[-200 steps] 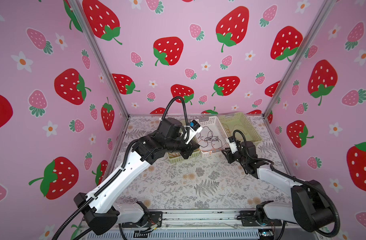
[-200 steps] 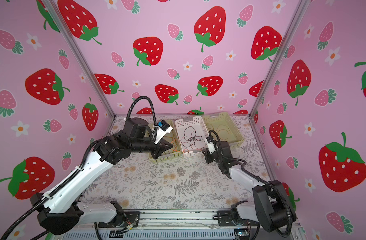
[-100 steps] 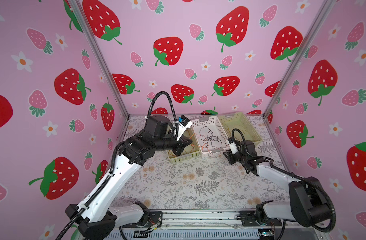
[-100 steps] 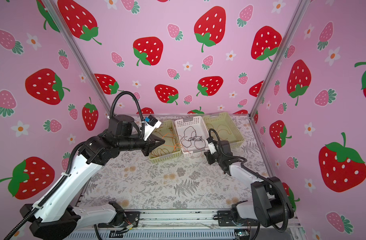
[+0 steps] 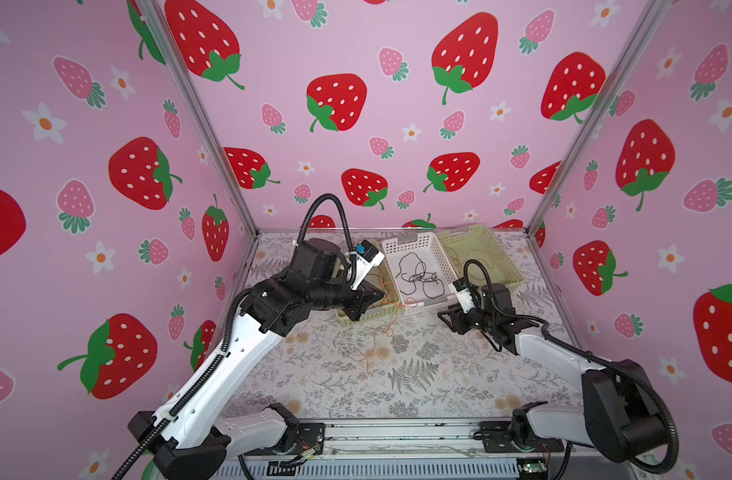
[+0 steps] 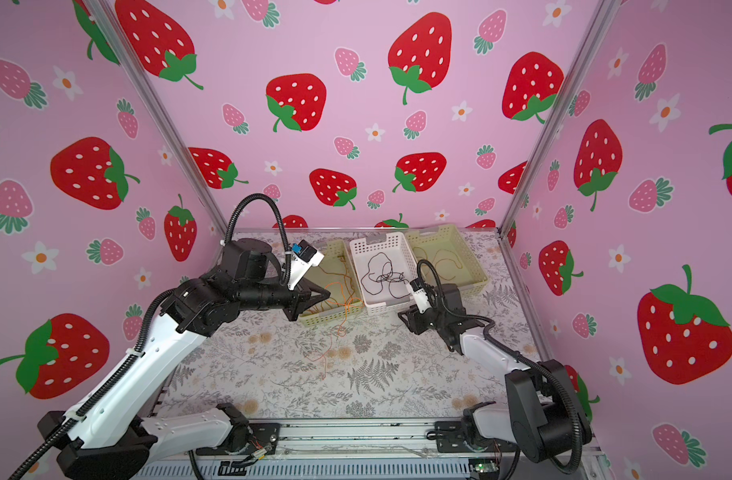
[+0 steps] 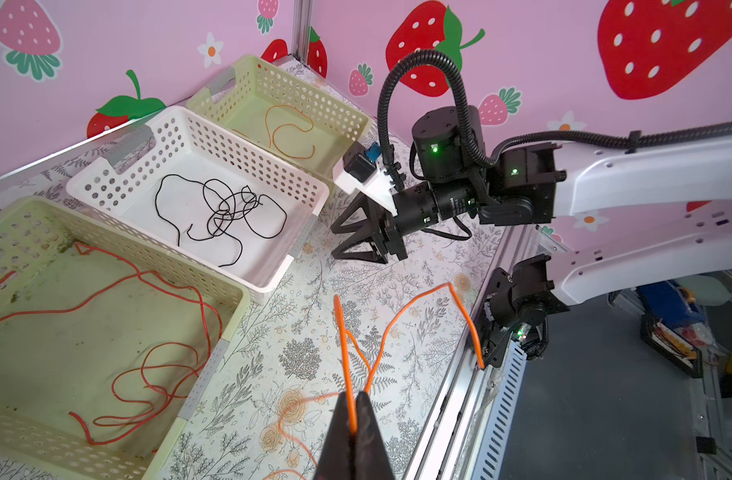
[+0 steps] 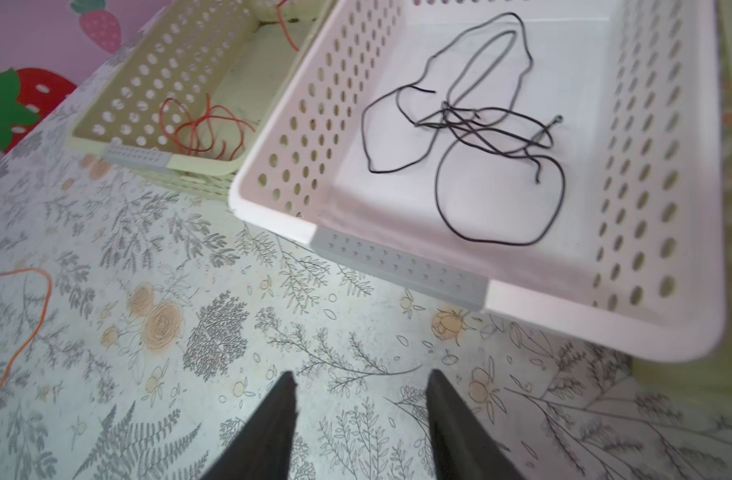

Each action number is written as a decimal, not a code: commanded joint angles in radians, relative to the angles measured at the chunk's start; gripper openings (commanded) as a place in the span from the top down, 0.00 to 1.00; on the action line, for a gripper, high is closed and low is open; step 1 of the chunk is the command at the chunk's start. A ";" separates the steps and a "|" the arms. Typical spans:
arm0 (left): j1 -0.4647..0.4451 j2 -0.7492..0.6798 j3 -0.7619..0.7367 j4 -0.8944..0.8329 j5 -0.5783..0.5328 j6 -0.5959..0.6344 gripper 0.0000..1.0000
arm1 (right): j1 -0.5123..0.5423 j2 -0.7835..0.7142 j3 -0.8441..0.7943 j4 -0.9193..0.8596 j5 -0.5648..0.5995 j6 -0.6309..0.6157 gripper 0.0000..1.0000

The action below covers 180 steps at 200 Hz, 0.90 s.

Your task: Untangle the cables

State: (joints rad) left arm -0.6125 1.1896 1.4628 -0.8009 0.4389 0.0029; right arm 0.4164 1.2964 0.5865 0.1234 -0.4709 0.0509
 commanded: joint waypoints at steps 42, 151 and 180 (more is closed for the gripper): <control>-0.003 -0.019 0.037 0.113 0.033 -0.049 1.00 | 0.130 -0.048 -0.050 0.123 -0.170 -0.070 0.23; -0.098 0.055 0.145 0.257 -0.028 -0.092 1.00 | 0.169 -0.066 -0.050 0.330 -0.293 -0.142 0.15; -0.115 0.066 0.185 0.258 -0.030 -0.089 1.00 | 0.182 -0.055 -0.047 0.320 -0.284 -0.193 0.16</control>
State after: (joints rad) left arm -0.7158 1.2495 1.5787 -0.5793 0.4202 -0.0845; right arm 0.5873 1.2270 0.5137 0.4229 -0.7166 -0.0734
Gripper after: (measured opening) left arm 0.042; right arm 0.847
